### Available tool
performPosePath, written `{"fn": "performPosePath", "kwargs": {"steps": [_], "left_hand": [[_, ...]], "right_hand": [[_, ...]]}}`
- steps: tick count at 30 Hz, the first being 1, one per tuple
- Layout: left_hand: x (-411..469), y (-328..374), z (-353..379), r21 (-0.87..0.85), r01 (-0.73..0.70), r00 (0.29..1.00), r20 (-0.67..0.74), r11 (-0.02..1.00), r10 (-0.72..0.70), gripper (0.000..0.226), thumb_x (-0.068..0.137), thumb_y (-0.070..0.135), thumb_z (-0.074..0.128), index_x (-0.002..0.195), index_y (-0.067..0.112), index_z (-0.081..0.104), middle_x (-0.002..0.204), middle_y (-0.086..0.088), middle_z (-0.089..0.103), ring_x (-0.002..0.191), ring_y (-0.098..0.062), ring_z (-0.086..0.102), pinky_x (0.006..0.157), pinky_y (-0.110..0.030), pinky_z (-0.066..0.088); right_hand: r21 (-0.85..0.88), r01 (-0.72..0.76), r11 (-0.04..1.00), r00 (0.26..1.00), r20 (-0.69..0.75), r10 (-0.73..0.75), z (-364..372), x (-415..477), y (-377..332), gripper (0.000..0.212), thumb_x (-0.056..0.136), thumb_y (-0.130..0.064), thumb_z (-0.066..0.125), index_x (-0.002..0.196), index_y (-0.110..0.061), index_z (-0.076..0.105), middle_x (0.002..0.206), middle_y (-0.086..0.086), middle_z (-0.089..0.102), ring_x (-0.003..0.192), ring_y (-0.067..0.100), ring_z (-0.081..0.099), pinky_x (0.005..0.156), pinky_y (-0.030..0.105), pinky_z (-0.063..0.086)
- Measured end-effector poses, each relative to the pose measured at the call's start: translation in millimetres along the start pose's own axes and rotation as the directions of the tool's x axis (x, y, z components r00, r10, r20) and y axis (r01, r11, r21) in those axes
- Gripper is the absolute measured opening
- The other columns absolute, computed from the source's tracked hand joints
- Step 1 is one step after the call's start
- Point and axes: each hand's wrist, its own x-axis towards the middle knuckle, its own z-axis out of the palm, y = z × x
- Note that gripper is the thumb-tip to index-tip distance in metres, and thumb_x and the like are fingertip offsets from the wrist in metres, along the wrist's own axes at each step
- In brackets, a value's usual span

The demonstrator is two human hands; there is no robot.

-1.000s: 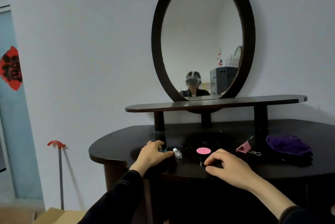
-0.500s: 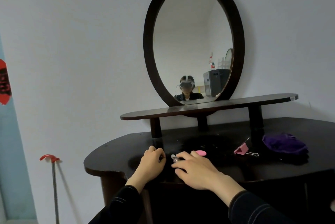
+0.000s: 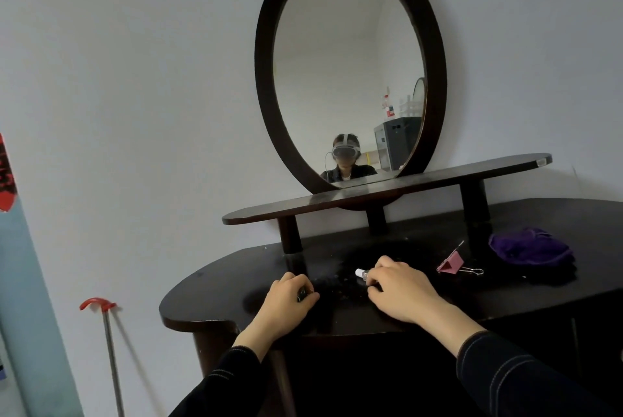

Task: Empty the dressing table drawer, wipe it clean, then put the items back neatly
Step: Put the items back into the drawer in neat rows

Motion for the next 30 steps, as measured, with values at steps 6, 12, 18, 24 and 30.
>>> {"fn": "performPosePath", "kwargs": {"steps": [6,12,18,24,30], "left_hand": [[-0.4,2.9,-0.5,-0.012,-0.034,0.999,-0.008,0.999,0.034,0.009,0.095,0.039,0.064,0.091,0.033,0.058,0.101,0.01,0.052,0.096,-0.013,0.054,0.087,-0.027,0.05],[-1.7,25.2,0.4,0.1,-0.087,0.993,-0.068,0.991,0.094,0.026,0.093,0.044,0.063,0.079,0.025,0.052,0.086,0.006,0.055,0.077,-0.01,0.053,0.068,-0.023,0.044],[0.1,71.7,17.6,0.059,-0.131,0.986,-0.093,0.99,0.136,0.038,0.089,0.036,0.06,0.062,0.019,0.039,0.064,0.003,0.049,0.064,-0.02,0.05,0.06,-0.033,0.041],[22.7,91.1,23.0,-0.273,0.073,0.972,-0.194,0.959,-0.129,0.044,0.085,0.02,0.062,0.05,0.017,0.034,0.046,0.006,0.037,0.048,-0.009,0.034,0.05,-0.027,0.029],[42.4,91.3,25.6,-0.918,0.265,0.805,0.042,0.295,-0.592,0.023,0.089,0.014,0.068,0.069,0.005,0.06,0.067,-0.009,0.058,0.06,-0.022,0.052,0.049,-0.029,0.043]], "right_hand": [[-0.001,-0.038,0.999,0.995,-0.091,0.037,-2.3,-3.3,0.9,0.015,0.096,-0.034,0.055,0.102,-0.025,0.065,0.111,-0.008,0.048,0.089,0.014,0.052,0.068,0.026,0.047],[0.03,-0.034,0.999,0.989,-0.141,0.037,-3.8,-4.4,-2.2,0.02,0.1,-0.038,0.054,0.106,-0.024,0.066,0.11,-0.008,0.05,0.085,0.009,0.055,0.066,0.022,0.048],[0.069,-0.096,0.993,0.98,-0.169,0.106,-4.0,-2.1,-1.5,0.025,0.103,-0.041,0.048,0.101,-0.022,0.065,0.1,-0.008,0.047,0.075,0.009,0.053,0.057,0.022,0.037],[0.128,-0.158,0.979,0.962,-0.205,0.182,-3.3,-2.2,3.8,0.031,0.104,-0.041,0.046,0.083,-0.022,0.059,0.089,-0.008,0.048,0.065,0.009,0.055,0.053,0.023,0.035],[0.156,-0.037,0.987,0.981,-0.185,0.066,-1.2,-1.8,1.8,0.022,0.098,-0.045,0.055,0.09,-0.026,0.062,0.089,-0.015,0.048,0.072,0.002,0.052,0.059,0.02,0.04]]}}
